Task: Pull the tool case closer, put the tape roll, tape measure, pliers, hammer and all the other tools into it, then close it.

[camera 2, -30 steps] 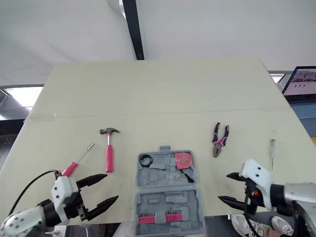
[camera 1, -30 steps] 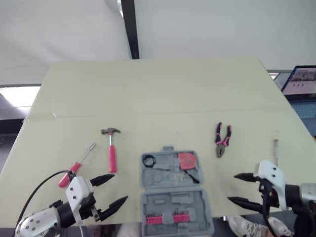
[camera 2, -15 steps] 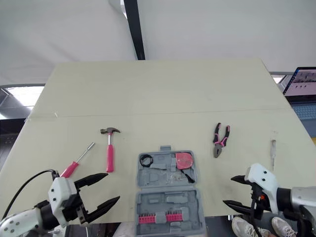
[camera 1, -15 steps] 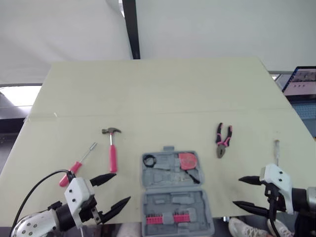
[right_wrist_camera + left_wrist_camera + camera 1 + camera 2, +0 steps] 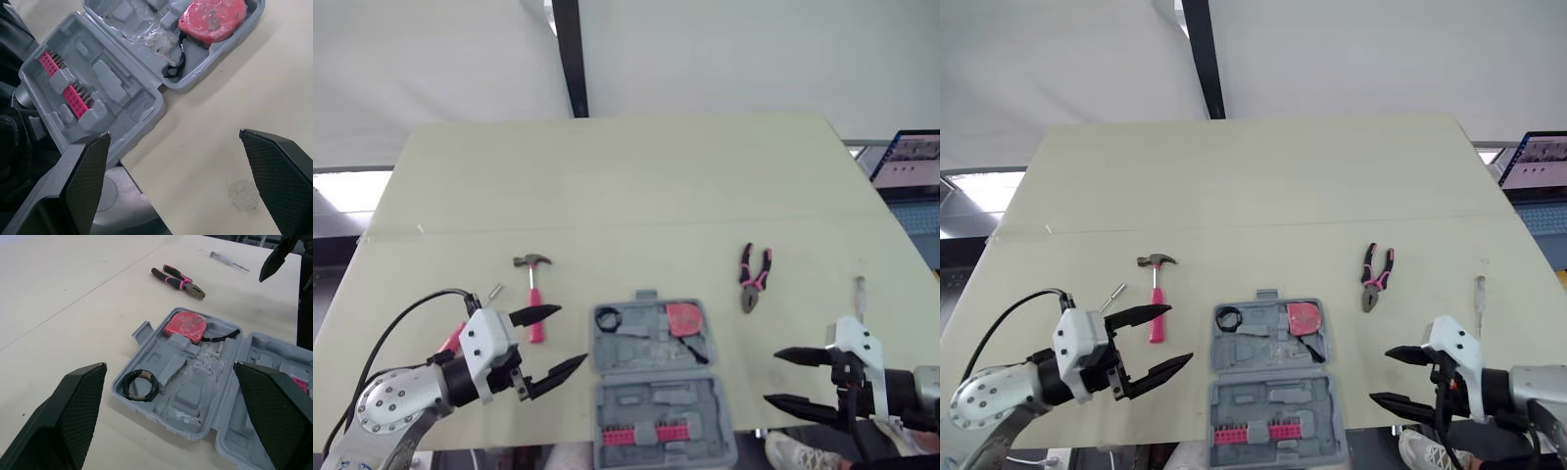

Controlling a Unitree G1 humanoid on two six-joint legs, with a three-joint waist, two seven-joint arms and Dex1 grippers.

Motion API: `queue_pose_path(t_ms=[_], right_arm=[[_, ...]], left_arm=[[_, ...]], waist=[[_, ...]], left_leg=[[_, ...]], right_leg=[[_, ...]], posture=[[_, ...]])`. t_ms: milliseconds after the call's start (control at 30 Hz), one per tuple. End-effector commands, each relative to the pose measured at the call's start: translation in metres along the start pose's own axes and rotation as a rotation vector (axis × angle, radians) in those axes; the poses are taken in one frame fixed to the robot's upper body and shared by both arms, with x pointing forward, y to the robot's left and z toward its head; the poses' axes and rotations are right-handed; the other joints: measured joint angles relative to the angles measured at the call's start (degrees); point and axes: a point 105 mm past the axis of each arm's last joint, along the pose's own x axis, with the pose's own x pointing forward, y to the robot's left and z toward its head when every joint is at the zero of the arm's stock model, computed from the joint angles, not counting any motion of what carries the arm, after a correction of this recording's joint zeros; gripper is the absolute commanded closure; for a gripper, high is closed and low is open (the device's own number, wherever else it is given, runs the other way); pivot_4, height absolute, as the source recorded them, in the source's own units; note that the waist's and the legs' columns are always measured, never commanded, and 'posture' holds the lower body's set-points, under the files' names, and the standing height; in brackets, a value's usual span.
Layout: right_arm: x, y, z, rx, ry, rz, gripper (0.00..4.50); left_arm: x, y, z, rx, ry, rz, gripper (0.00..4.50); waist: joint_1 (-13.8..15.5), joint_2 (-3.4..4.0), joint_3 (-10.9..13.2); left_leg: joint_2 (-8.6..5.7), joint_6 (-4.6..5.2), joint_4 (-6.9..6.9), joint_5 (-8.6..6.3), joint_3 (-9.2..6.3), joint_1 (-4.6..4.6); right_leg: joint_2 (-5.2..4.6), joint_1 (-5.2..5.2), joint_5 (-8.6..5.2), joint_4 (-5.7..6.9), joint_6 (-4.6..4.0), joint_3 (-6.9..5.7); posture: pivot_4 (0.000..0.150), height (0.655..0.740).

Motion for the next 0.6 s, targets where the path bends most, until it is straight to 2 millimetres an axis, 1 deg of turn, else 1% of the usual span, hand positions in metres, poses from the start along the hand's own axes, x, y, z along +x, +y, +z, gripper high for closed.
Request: queue_pose_path(t_ms=[33, 67, 100, 167, 300, 433, 533, 600], right_arm=[[-0.001, 0.001, 0.008, -0.034, -0.016, -0.003, 0.04], [-0.002, 0.001, 0.008, -0.031, -0.016, -0.008, 0.04], [-0.002, 0.0, 0.007, -0.025, -0.016, -0.016, 0.04], [-0.002, -0.002, 0.008, -0.019, -0.019, -0.03, 0.04], [-0.003, -0.011, 0.01, -0.024, -0.024, -0.108, 0.04], [-0.002, -0.027, 0.022, -0.018, -0.096, -0.252, 0.04], [0.0, -0.037, 0.029, -0.015, -0.133, -0.369, 0.04], [0.002, -0.045, 0.03, 0.034, -0.146, -0.455, 0.04]], left_arm=[[0.001, -0.001, 0.003, 0.024, -0.02, -0.026, 0.0], [0.001, -0.001, 0.002, 0.031, -0.02, -0.032, 0.0], [0.002, 0.0, 0.001, 0.039, -0.02, -0.039, 0.0], [0.004, 0.001, 0.001, 0.045, -0.03, -0.047, 0.0], [0.008, 0.0, 0.001, 0.057, -0.051, -0.101, 0.0], [0.014, 0.0, 0.002, 0.059, -0.079, -0.154, 0.0], [0.019, 0.0, -0.001, 0.077, -0.08, -0.207, 0.0], [0.023, 0.001, -0.001, 0.087, -0.092, -0.234, 0.0]], waist=[[0.0, 0.03, 0.0], [0.0, 0.01, 0.0], [0.3, -0.02, 0.0], [0.8, -0.01, 0.0], [0.9, 0.0, 0.0], [0.9, 0.03, 0.0], [1.0, 0.03, 0.0], [1.0, 0.04, 0.0]], left_leg=[[-0.1, 0.03, 0.0, 0.05, -0.3, -0.05], [-0.15, 0.0, 0.05, 0.12, -0.68, 0.04], [-0.11, 0.0, 0.11, 0.12, -0.66, 0.21], [-0.1, -0.12, 0.14, 0.2, -0.62, -0.03], [-0.01, -0.23, 0.11, 0.28, -0.53, -0.03], [-0.01, -0.23, 0.11, 0.28, -0.46, 0.01], [-0.02, -0.23, 0.08, 0.28, -0.44, -0.02], [-0.02, -0.23, 0.08, 0.28, -0.41, -0.02]], right_leg=[[-0.1, 0.14, 0.0, -0.03, 0.0, -0.27], [-0.14, 0.39, 0.0, -0.18, 0.0, -0.59], [-0.11, 0.29, 0.0, -0.07, -0.01, -0.56], [-0.08, -0.06, 0.0, -0.05, -0.01, -0.49], [0.04, -0.15, -0.01, 0.03, -0.03, -0.42], [0.04, -0.21, -0.01, 0.08, -0.03, -0.32], [0.04, -0.26, -0.01, 0.08, -0.03, -0.31], [0.04, -0.29, -0.01, 0.1, -0.03, -0.28]], posture=[[0.15, 0.74], [0.15, 0.74], [0.15, 0.74], [0.15, 0.74], [0.15, 0.74], [0.15, 0.74], [0.15, 0.74], [0.15, 0.74]])
